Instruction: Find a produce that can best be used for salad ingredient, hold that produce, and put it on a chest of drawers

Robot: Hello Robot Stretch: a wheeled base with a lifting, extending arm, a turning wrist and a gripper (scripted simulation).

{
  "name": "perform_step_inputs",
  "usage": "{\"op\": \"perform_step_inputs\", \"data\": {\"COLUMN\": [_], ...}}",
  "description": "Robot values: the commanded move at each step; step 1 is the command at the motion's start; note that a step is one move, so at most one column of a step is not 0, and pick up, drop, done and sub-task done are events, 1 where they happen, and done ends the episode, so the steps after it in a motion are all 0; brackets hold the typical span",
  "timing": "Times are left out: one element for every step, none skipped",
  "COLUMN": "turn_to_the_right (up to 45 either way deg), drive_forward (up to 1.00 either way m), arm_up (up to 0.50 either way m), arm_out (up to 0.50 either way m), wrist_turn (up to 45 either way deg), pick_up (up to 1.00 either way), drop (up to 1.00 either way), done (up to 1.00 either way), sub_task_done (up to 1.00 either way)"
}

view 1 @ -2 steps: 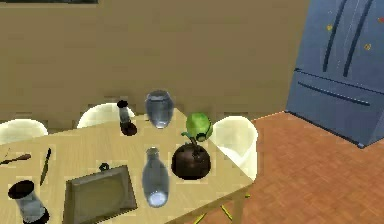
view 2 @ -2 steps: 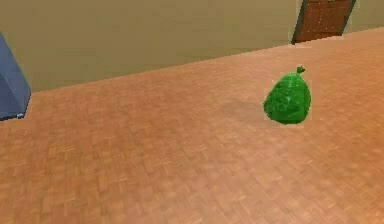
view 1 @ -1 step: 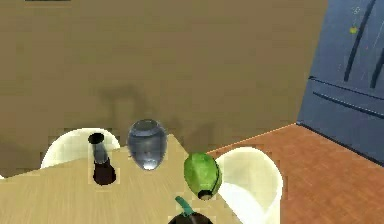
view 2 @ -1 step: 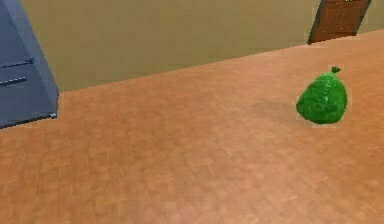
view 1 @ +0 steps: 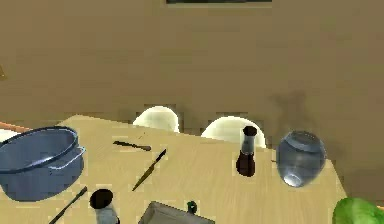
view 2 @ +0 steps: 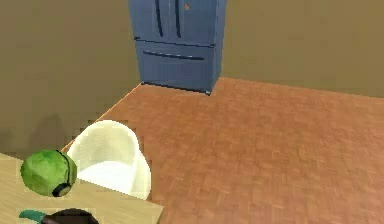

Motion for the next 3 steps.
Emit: {"op": "perform_step_inputs", "data": {"turn_to_the_right": [-36.0,0.0,0.0], "drive_forward": [0.0,0.0,0.0], "arm_up": [0.0,0.5,0.38], "arm_out": [0.0,0.0,0.0], "wrist_turn": [0.0,0.0,0.0], "pick_up": [0.0,0.0,0.0], "drop": [0.0,0.0,0.0], "done": [0.0,0.0,0.0], "sub_task_done": [0.0,0.0,0.0]}}
